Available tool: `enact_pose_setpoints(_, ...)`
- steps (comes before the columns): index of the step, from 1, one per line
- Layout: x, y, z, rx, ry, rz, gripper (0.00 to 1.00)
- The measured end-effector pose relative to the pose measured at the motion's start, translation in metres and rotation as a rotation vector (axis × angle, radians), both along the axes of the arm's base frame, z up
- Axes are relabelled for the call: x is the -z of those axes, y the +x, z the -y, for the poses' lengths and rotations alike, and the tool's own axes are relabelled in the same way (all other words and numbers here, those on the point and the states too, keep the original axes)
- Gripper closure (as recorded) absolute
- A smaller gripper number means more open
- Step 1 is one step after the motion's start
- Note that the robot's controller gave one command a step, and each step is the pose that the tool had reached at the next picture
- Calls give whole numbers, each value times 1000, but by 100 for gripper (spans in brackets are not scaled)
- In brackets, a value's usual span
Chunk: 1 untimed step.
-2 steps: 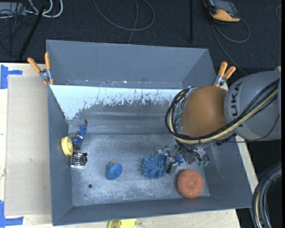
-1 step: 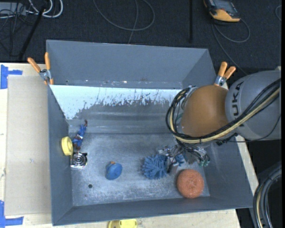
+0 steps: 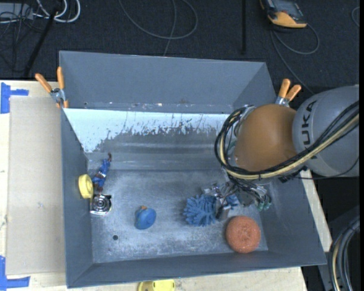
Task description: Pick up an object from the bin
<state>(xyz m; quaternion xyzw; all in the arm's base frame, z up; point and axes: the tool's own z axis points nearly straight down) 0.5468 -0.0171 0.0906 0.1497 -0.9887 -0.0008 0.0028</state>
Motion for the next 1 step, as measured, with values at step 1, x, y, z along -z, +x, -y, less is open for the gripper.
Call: enact_pose_setpoints(1, -13, 2, 0, 0, 0, 7, 100)
